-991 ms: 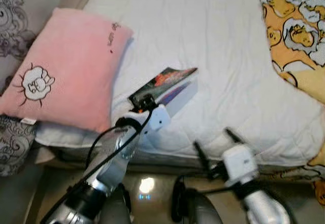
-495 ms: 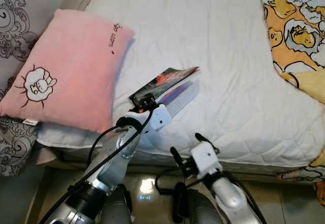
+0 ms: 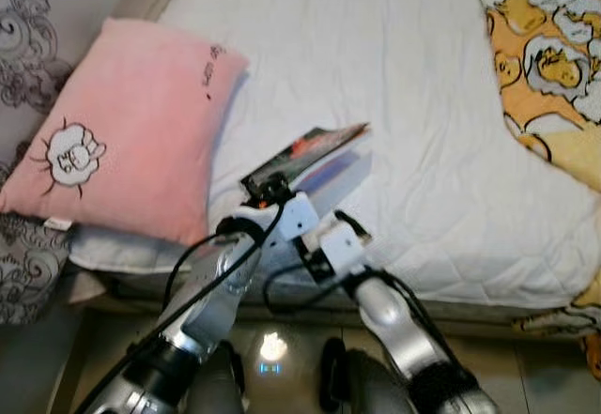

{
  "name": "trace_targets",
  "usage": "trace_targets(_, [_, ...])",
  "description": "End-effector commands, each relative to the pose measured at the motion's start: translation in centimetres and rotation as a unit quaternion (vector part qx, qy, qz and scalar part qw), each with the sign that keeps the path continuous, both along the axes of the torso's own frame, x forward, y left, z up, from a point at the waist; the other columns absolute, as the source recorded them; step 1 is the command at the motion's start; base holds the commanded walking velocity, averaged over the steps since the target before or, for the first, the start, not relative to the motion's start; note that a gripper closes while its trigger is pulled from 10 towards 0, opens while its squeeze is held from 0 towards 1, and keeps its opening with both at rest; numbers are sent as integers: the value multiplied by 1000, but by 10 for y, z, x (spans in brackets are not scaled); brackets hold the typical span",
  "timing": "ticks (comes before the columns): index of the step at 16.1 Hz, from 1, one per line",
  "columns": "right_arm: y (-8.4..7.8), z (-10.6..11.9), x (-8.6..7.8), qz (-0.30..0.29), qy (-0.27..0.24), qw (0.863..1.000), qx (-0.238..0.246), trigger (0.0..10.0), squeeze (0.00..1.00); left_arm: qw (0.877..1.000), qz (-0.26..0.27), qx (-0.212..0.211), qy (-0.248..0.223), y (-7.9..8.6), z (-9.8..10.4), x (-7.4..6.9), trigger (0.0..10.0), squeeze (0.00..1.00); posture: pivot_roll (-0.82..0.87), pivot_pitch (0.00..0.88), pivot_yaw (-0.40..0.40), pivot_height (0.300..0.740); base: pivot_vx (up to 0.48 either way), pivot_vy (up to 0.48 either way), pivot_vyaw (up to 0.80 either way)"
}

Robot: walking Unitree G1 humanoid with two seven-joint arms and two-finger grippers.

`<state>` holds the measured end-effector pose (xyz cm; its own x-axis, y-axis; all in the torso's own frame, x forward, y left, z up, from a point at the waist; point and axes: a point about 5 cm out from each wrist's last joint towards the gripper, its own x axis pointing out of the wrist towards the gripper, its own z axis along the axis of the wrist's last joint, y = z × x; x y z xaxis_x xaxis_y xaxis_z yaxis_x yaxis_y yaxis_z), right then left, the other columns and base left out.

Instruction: Clean up the room

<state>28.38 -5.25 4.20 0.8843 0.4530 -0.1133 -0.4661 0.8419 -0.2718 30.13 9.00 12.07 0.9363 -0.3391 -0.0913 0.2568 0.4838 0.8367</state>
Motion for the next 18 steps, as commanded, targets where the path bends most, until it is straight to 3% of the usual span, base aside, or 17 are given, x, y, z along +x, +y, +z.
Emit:
trace_targets(1, [-1,-8,-3,-5,14,1000,-2,10000,0,1000,-11,-12,-14,-6,7,-3,10000,0,260,237,-65,740,0,0,0])
trace_targets(6, [22,-13,8,18,70,997,-18,10000,0,1000,-14,-12,-10,-9,7,-5,10000,0,268,248,-66,740,0,0,0])
trace_targets(7, [24,-19,8,11,122,992,-3,10000,0,1000,-17,-11,-11,-11,7,-6,10000,0,267,254,-68,740,0,0,0])
trace_targets(10, [23,-28,9,-13,199,980,5,10000,0,999,-26,-11,-17,-16,9,-8,10000,0,275,263,-66,740,0,0,0])
trace_targets(17, [14,-15,27,-39,197,980,5,10000,0,996,-66,14,-53,-24,16,-14,10000,0,281,266,-64,740,0,0,0])
trace_targets(18, [14,-15,28,-39,197,980,5,10000,0,997,-65,11,-52,-24,16,-15,10000,541,281,266,-64,740,0,0,0])
